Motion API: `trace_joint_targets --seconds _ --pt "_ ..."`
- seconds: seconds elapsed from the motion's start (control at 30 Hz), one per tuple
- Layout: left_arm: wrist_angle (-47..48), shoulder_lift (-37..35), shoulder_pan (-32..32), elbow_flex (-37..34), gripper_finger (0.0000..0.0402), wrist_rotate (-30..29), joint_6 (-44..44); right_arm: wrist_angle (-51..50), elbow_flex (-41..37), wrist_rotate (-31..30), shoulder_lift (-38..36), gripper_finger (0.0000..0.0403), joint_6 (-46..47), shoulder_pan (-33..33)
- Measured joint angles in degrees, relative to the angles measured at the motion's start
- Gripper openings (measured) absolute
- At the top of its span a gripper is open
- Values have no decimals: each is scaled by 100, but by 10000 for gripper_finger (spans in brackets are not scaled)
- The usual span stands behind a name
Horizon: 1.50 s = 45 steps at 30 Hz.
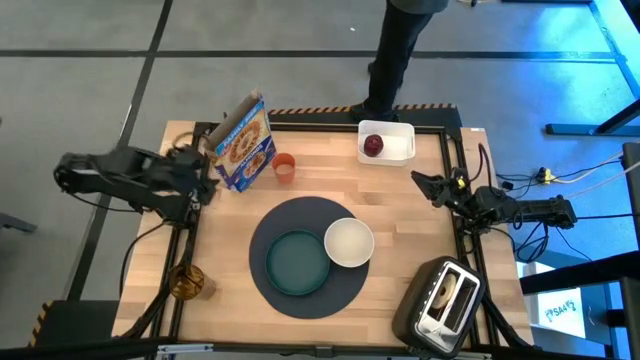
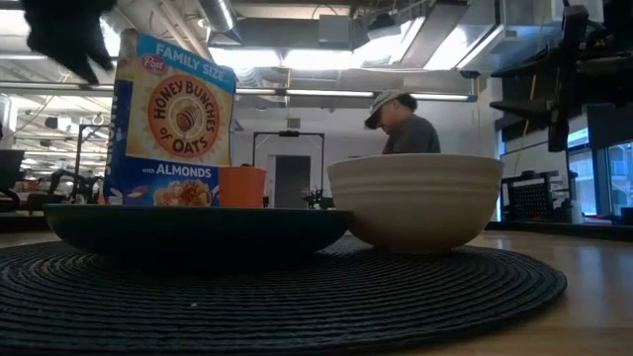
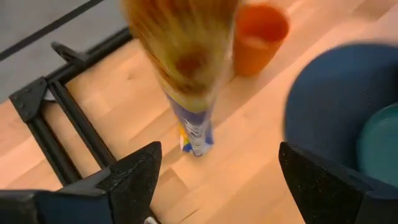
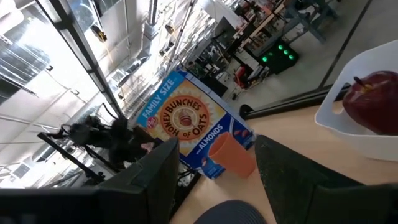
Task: Arrange a breakfast setting
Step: Pour the cereal into the bowl
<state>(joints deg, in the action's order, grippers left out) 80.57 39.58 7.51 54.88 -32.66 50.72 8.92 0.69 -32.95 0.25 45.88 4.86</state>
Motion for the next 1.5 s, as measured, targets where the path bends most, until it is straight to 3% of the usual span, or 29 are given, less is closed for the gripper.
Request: trace_joint_targets --seconds 0.2,0.3,0.5,0.8,0.93,1.13,1.37,1.5 --pt "-70 -126 -71 -1288 319 -618 1270 -14 0 2 -1 202 35 0" --pt "-435 -296 -75 -1624 319 -776 1470 -1 0 2 0 202 42 0" --pt "-884 -411 -74 -1712 318 -1113 1356 -10 0 -58 -1 202 21 0" --pt "-1426 -363 -74 -1721 279 -2720 764 -5 0 -203 0 202 -246 0" --pt "-1442 -359 -118 -1721 256 -3034 733 -7 0 -203 0 202 -271 0" --pt "-1476 -359 -267 -1721 181 -3075 717 -7 0 -203 0 202 -320 0" --pt "-1616 -359 -354 -1721 27 -3060 701 257 0 -56 0 202 -334 -1" --pt "-1744 -374 -354 -1646 6 -3100 230 510 13 148 -2 202 -379 -2"
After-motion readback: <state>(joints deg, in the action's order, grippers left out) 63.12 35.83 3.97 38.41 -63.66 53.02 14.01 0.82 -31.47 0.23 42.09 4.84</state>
